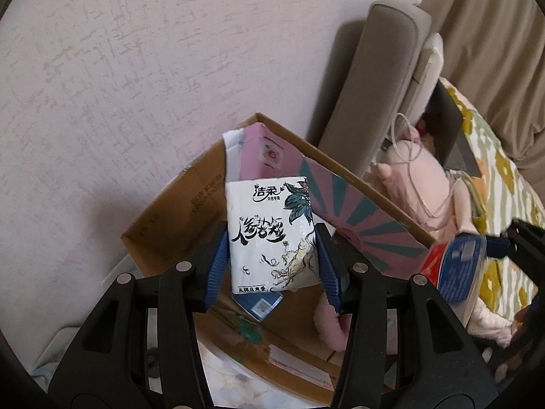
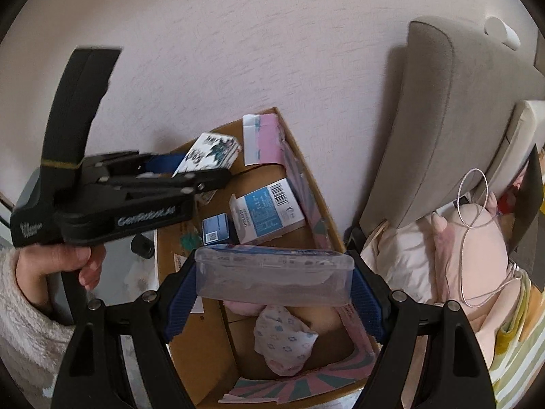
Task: Organize objects
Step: 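Open both tools to drop the tissue pack and plastic case into the box, then withdraw both tools from the cardboard box back over the tray, then lower the left tool and grasp the cream MARUBI jar, then lift the cream jar with the left tool while the right tool moves toward the black cap, then lower the right tool over the black cap and close on it, then lift the black cap with the right tool while the left tool holds the jar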
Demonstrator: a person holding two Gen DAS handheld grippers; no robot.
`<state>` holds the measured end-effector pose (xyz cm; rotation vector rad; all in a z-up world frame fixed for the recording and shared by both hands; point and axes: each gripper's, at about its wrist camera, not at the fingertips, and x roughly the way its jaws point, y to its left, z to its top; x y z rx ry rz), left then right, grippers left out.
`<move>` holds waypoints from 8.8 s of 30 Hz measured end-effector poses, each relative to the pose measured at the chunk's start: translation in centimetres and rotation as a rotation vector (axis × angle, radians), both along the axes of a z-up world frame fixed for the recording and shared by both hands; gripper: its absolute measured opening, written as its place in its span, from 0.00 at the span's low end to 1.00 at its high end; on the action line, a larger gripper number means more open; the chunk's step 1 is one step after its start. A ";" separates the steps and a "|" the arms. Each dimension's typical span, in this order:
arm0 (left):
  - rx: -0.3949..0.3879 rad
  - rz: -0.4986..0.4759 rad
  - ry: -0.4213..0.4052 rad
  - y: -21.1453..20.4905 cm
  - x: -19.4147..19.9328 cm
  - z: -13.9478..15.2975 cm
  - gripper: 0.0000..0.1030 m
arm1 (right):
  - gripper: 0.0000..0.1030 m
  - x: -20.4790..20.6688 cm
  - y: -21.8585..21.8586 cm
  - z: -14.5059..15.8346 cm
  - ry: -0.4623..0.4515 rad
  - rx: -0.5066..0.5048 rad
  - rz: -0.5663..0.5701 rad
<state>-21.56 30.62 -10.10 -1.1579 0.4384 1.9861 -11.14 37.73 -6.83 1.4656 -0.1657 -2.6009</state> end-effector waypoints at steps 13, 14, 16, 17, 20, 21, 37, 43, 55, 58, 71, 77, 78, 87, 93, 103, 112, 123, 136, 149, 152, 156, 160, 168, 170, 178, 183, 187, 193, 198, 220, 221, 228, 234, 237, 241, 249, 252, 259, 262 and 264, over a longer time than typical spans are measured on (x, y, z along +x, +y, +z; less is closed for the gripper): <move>0.007 0.013 -0.016 -0.9 -0.3 0.1 1.00 | 0.99 1.4 -1.5 -0.5 0.056 0.037 0.038; 0.012 0.015 -0.015 -1.1 -0.2 0.3 1.00 | 0.99 1.4 -1.5 -0.4 0.055 0.037 0.034; 0.016 0.020 -0.011 -1.6 0.1 0.7 1.00 | 0.99 1.4 -1.4 -0.2 0.055 0.035 0.030; 0.017 0.023 -0.005 -1.8 0.2 1.0 1.00 | 0.99 1.4 -1.5 -0.1 0.054 0.037 0.027; 0.025 0.021 0.001 -2.3 0.5 1.7 1.00 | 0.99 1.4 -1.7 0.2 0.053 0.051 0.020; 0.030 0.023 0.006 -2.6 0.7 2.0 1.00 | 0.99 1.5 -1.8 0.3 0.055 0.054 0.020; 0.127 0.120 0.180 -9.2 4.1 10.5 1.00 | 0.99 3.1 -3.2 5.8 0.175 0.072 0.004; 0.173 0.207 0.244 -14.3 6.1 14.1 1.00 | 0.99 3.7 -5.8 9.1 0.251 0.118 0.035; 0.233 0.491 0.369 -28.1 9.3 18.7 1.00 | 0.99 3.9 -13.8 12.5 0.333 0.061 0.221; 0.226 0.549 0.384 -30.7 10.3 18.9 1.00 | 0.99 4.2 -15.5 12.9 0.350 0.040 0.259; 0.206 0.789 0.376 -40.5 14.6 16.5 1.00 | 0.99 6.5 -20.2 12.1 0.396 0.002 0.345; 0.228 0.794 0.357 -41.7 14.4 16.3 1.00 | 0.99 6.8 -20.8 12.0 0.393 0.005 0.365; 0.238 0.788 0.350 -41.8 14.4 16.3 1.00 | 0.99 6.9 -20.8 12.2 0.394 0.007 0.365; 0.186 0.738 0.328 -42.4 14.1 14.6 1.00 | 0.99 6.9 -21.5 11.6 0.366 0.020 0.360; 0.144 0.692 0.199 -41.7 13.1 8.5 1.00 | 0.99 6.4 -21.9 10.2 0.323 0.022 0.355; 0.061 0.619 0.083 -39.7 10.3 -3.1 0.83 | 0.99 5.7 -22.4 5.6 0.235 0.060 0.340; 0.036 0.632 0.043 -38.9 7.9 -8.6 0.64 | 0.99 5.5 -22.6 1.7 0.180 0.104 0.339; 0.000 0.604 0.046 -37.9 7.5 -11.1 0.27 | 0.99 4.7 -22.4 0.8 0.159 0.109 0.335; 0.023 0.621 0.057 -38.2 7.5 -8.8 0.26 | 0.99 4.4 -22.4 1.5 0.176 0.105 0.343; 0.110 0.649 0.194 -38.2 10.4 3.8 0.26 | 0.99 4.6 -22.2 4.7 0.219 0.063 0.345; 0.128 0.673 0.226 -38.4 11.6 6.6 0.26 | 0.99 4.8 -22.0 5.5 0.229 0.055 0.349; 0.152 0.711 0.235 -39.2 12.8 8.6 0.26 | 0.99 5.2 -21.8 6.3 0.246 0.055 0.366; 0.161 0.729 0.253 -39.5 13.8 9.6 0.26 | 0.99 5.3 -21.6 6.8 0.264 0.050 0.374; 0.164 0.757 0.269 -40.1 14.4 10.2 0.26 | 0.99 4.4 -22.3 6.0 0.255 0.059 0.396; 0.163 0.769 0.272 -40.4 14.6 10.3 0.26 | 0.99 3.7 -22.8 5.0 0.236 0.072 0.402; 0.165 0.840 0.265 -41.4 16.0 9.9 0.26 | 0.96 0.8 -24.9 -0.6 0.159 0.117 0.461; 0.154 0.889 0.248 -41.9 16.5 9.1 0.26 | 0.86 -1.2 -25.8 -5.4 0.089 0.159 0.501; 0.151 0.923 0.242 -42.1 16.9 8.7 0.26 | 0.74 -2.8 -25.9 -8.6 0.033 0.184 0.501; 0.146 0.963 0.232 -42.3 17.4 8.2 0.26 | 0.64 -5.7 -25.5 -12.0 -0.043 0.181 0.466; 0.141 0.988 0.226 -42.4 17.5 7.9 0.26 | 0.50 -6.7 -25.8 -13.5 -0.076 0.187 0.479; 0.164 0.950 0.258 -41.8 16.6 9.6 0.26 | 0.32 -3.8 -25.3 -7.6 0.052 0.136 0.535; 0.168 0.941 0.259 -41.7 16.5 9.7 0.26 | 0.32 -2.9 -25.6 -6.8 0.066 0.134 0.538; 0.190 0.871 0.274 -40.9 16.1 10.5 0.26 | 0.32 0.3 -26.3 -0.3 0.162 0.099 0.556; 0.205 0.816 0.283 -40.4 15.7 11.0 0.26 | 0.32 4.3 -25.1 4.9 0.238 0.059 0.543; 0.213 0.790 0.280 -40.1 15.5 11.0 0.26 | 0.32 6.3 -24.8 6.5 0.271 0.059 0.529; 0.222 0.758 0.268 -40.0 15.9 10.9 0.26 | 0.32 8.4 -24.1 7.5 0.293 0.071 0.505; 0.211 0.728 0.243 -40.1 16.2 9.7 0.26 | 0.32 10.4 -23.1 6.6 0.263 0.073 0.467; 0.207 0.721 0.244 -40.2 16.3 9.6 0.26 | 0.32 10.8 -22.7 6.5 0.261 0.069 0.458; 0.203 0.708 0.243 -40.0 16.1 9.6 0.26 | 0.32 10.9 -22.8 6.4 0.259 0.064 0.458; 0.203 0.698 0.238 -39.7 15.7 9.6 0.26 | 0.32 10.8 -22.7 6.3 0.255 0.065 0.460; 0.203 0.688 0.236 -39.4 15.3 9.7 0.26 | 0.32 10.6 -22.6 6.3 0.254 0.063 0.459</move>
